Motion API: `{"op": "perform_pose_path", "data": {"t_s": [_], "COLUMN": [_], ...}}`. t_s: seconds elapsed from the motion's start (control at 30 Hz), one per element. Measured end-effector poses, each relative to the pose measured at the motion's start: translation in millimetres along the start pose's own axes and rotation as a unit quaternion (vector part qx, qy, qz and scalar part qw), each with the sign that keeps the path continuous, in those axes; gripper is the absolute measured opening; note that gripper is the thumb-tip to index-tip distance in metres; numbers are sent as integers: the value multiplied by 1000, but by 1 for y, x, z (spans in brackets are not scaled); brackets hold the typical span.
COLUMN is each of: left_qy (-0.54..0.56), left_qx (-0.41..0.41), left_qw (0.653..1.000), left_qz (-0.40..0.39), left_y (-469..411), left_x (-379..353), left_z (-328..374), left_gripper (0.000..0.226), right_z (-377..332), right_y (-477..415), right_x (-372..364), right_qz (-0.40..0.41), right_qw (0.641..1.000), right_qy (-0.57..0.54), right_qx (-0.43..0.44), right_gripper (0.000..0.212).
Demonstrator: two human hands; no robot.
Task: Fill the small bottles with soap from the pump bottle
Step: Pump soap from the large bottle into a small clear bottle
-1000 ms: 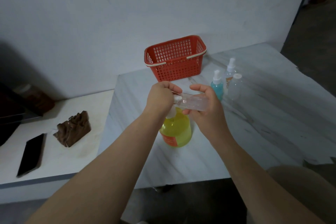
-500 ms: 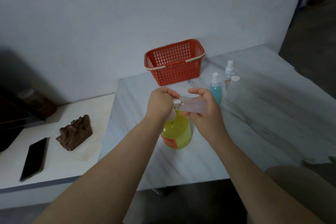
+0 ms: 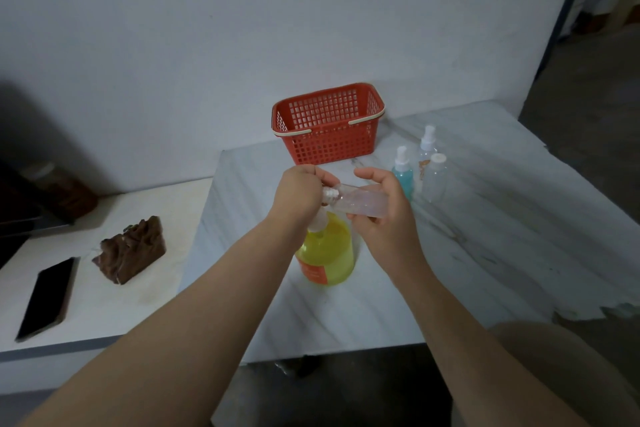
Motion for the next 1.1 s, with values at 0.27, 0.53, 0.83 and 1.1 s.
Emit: {"op": "perform_pose_path", "data": {"t_s": [0.27,0.53,0.83,1.1], "left_qy": [32,27,-11,13], "left_qx": [-19,-25,-9,-4], "left_qw": [999,999,1000,1000], "left_qz": [11,30,12,-24], "left_y": [-2,-10,-10,1], "left_x": [-1,3,1,2], "left_z": [-3,-12,-12,-3], "left_gripper": [32,37,37,29], "right_z": [4,8,1,-5], "right_y": [-1,-3,2,5], "right_x": [-3,-6,-4,-1], "right_qz": [-1,10,5,9], "right_qw": [1000,999,1000,1000], "right_qy": [18,32,21,-4], "right_qx": [6,7,2,3], "right_gripper": [49,53,48,48]}}
Point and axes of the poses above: each hand's wrist, its own y-axis away from the middle knuckle, its own x-axis out of the back of the hand, z = x × y, the point moved 8 cm from there along -y, towards the middle knuckle
